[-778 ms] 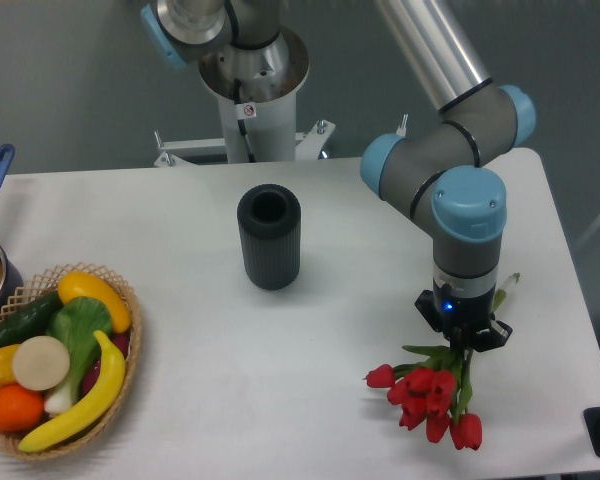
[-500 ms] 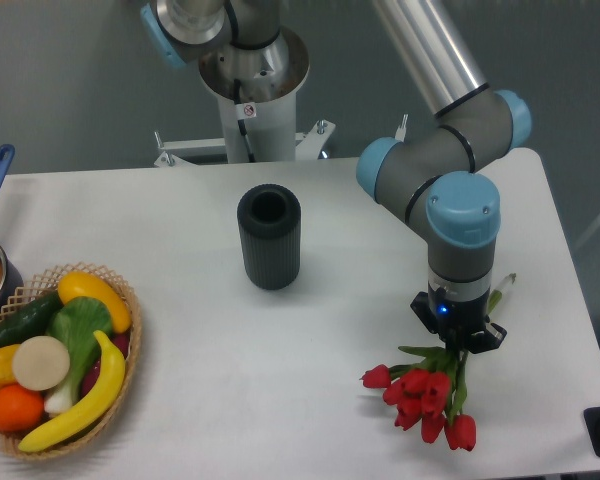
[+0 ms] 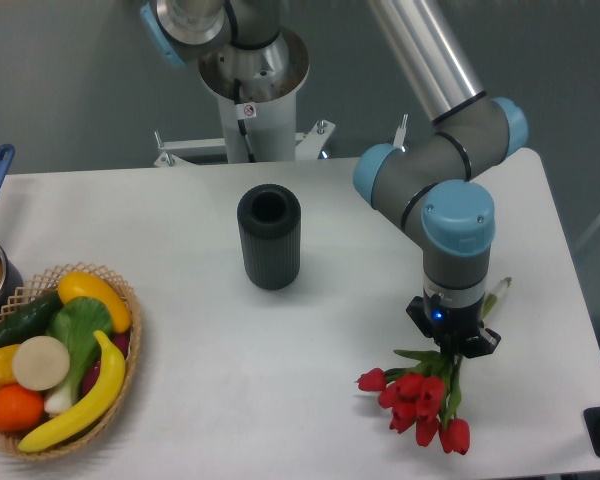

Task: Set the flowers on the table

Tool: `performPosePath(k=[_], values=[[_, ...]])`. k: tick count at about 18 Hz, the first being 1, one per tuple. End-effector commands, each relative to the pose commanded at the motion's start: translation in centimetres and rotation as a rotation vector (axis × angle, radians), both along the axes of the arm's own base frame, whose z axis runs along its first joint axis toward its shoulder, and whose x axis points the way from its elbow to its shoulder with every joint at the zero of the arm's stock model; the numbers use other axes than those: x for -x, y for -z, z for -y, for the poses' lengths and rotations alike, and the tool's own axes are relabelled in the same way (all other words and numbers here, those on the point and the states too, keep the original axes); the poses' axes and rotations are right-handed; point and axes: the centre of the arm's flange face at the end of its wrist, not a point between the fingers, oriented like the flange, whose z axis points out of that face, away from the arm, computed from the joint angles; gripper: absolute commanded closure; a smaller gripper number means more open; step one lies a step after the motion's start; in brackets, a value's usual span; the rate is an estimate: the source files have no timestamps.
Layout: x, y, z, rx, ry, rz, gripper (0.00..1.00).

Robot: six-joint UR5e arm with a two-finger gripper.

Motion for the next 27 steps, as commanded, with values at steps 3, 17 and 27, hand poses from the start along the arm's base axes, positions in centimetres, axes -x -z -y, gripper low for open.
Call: performPosePath(k=[3, 17, 27], values=[[-1.1, 0.5, -1.0, 0.009, 0.017, 0.005, 0.81], [-3.4, 0.6, 1.6, 0.007, -0.032, 0.021, 0.0], [-0.9, -1.2, 2.8, -0.035, -0.059, -0.036, 0.0]])
